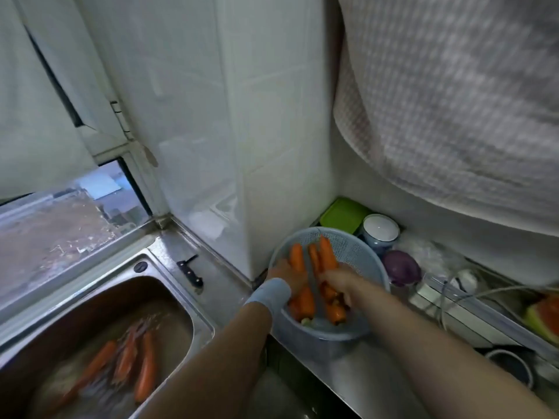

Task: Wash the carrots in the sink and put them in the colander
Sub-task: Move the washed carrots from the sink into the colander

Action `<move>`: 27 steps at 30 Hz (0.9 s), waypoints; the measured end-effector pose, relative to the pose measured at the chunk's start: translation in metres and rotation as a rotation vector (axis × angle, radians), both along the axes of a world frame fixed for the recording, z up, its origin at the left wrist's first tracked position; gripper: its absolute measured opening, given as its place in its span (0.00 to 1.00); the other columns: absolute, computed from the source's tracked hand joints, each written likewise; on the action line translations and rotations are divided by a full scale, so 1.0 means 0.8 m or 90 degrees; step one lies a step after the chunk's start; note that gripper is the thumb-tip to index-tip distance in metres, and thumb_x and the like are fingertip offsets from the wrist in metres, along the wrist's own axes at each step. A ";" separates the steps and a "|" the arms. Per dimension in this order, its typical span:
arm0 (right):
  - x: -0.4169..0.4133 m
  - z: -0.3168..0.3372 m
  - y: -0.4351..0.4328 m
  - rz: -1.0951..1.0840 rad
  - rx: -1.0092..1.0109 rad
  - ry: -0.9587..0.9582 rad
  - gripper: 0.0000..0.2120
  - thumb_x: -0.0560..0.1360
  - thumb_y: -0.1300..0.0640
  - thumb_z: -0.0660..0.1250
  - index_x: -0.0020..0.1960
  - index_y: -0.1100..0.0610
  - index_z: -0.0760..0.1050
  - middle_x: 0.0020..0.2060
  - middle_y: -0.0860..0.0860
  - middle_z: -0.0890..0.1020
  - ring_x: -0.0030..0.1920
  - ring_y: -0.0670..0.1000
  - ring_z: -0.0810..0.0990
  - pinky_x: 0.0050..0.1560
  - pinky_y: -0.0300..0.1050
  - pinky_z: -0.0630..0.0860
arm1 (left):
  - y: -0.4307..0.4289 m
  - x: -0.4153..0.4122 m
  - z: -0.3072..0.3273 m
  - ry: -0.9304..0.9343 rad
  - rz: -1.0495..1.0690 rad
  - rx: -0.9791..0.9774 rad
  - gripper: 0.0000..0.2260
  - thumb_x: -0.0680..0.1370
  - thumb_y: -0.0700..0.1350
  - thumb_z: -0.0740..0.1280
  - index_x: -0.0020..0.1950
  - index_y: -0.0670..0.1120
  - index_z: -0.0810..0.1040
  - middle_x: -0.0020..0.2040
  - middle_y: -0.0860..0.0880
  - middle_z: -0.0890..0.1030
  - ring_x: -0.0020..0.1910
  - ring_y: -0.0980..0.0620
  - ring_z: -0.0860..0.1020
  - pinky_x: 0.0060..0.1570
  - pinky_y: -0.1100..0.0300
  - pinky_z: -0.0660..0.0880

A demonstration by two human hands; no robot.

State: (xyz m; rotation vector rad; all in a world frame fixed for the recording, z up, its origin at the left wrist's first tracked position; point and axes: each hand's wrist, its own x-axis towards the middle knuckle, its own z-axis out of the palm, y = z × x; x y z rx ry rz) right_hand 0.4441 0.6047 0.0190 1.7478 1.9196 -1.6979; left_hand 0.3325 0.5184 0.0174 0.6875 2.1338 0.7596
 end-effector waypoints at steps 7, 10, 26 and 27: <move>-0.007 -0.058 0.031 0.174 0.176 -0.107 0.23 0.78 0.44 0.67 0.70 0.51 0.72 0.59 0.55 0.81 0.54 0.56 0.81 0.55 0.49 0.78 | 0.048 0.013 -0.036 0.089 -0.072 -0.105 0.33 0.82 0.54 0.61 0.82 0.46 0.49 0.79 0.40 0.60 0.76 0.39 0.63 0.73 0.46 0.63; -0.007 -0.062 0.034 0.227 0.208 -0.137 0.20 0.82 0.47 0.63 0.72 0.51 0.66 0.65 0.58 0.77 0.62 0.60 0.79 0.61 0.51 0.74 | 0.064 0.011 -0.044 0.066 -0.138 -0.161 0.36 0.79 0.56 0.65 0.80 0.52 0.48 0.78 0.42 0.60 0.75 0.38 0.63 0.73 0.43 0.63; -0.052 -0.057 -0.022 0.399 0.470 -0.233 0.31 0.75 0.41 0.60 0.75 0.52 0.64 0.72 0.58 0.68 0.75 0.63 0.61 0.74 0.59 0.64 | 0.013 -0.021 -0.039 0.146 -0.083 -0.025 0.16 0.84 0.47 0.60 0.67 0.41 0.77 0.64 0.41 0.80 0.64 0.40 0.77 0.62 0.54 0.74; -0.061 -0.044 -0.037 0.421 0.472 -0.237 0.27 0.79 0.45 0.59 0.76 0.53 0.66 0.72 0.58 0.69 0.76 0.63 0.59 0.77 0.60 0.59 | 0.000 -0.029 -0.034 0.149 -0.062 -0.015 0.15 0.84 0.45 0.59 0.66 0.42 0.78 0.64 0.41 0.80 0.63 0.40 0.77 0.61 0.54 0.73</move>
